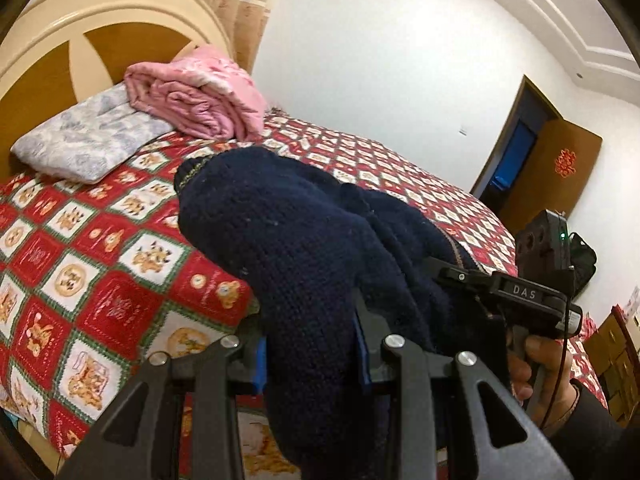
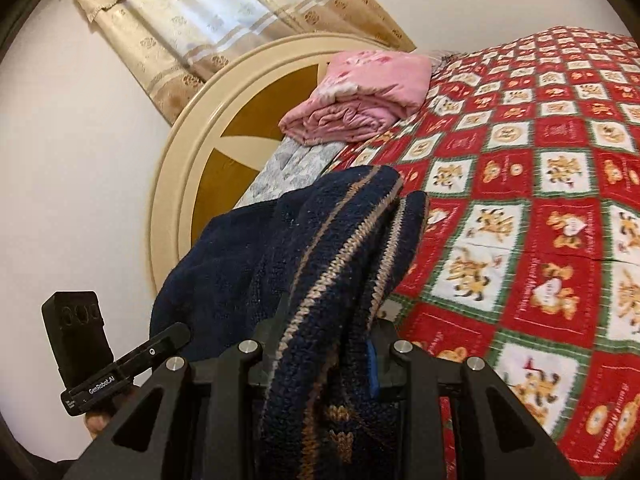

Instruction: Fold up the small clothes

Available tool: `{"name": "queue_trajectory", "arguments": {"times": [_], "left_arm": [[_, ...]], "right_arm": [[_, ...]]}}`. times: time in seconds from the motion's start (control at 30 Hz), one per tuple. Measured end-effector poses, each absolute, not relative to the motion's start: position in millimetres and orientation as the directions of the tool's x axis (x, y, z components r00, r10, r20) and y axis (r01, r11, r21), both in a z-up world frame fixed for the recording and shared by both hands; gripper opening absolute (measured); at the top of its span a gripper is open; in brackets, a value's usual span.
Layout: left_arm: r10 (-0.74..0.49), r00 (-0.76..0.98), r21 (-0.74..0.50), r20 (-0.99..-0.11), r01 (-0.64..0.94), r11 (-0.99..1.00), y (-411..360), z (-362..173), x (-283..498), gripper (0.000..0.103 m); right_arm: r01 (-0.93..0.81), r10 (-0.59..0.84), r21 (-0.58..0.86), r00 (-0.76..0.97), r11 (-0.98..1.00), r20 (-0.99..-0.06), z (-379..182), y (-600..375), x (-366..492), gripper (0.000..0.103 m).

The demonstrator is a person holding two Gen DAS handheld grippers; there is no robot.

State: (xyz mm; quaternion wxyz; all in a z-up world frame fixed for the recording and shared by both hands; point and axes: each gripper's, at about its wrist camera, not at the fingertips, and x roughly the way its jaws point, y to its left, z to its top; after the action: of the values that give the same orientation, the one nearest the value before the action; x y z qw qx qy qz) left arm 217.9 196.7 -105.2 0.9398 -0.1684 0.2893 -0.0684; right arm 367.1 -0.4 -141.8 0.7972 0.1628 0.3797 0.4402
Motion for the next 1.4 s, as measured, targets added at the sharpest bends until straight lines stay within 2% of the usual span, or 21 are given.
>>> {"name": "queue_trajectory", "arguments": {"times": [0.43, 1.13, 1.27, 1.4], "left_arm": [[-0.178, 0.803, -0.344, -0.569, -0.037, 0.938, 235, -130, 225, 0.034], [-0.196, 0.742, -0.371, -0.641, -0.076, 0.925, 257, -191, 250, 0.035], [-0.204, 0.75, -0.375, -0.629, -0.063, 0.925, 260, -200, 251, 0.038], [-0.158, 0.77, -0.314, -0.619, -0.058, 0.948, 254, -202, 247, 0.046]], "right_arm": [[-0.582, 0.824, 0.6, 0.256, 0.549, -0.506, -168, 49, 387, 0.03], [-0.516, 0.792, 0.624, 0.206, 0.586, -0.574, -223, 53, 421, 0.03], [-0.505, 0.787, 0.63, 0.185, 0.59, -0.588, -235, 51, 426, 0.031], [-0.51, 0.77, 0.608, 0.192, 0.608, -0.608, -237, 52, 425, 0.032]]}}
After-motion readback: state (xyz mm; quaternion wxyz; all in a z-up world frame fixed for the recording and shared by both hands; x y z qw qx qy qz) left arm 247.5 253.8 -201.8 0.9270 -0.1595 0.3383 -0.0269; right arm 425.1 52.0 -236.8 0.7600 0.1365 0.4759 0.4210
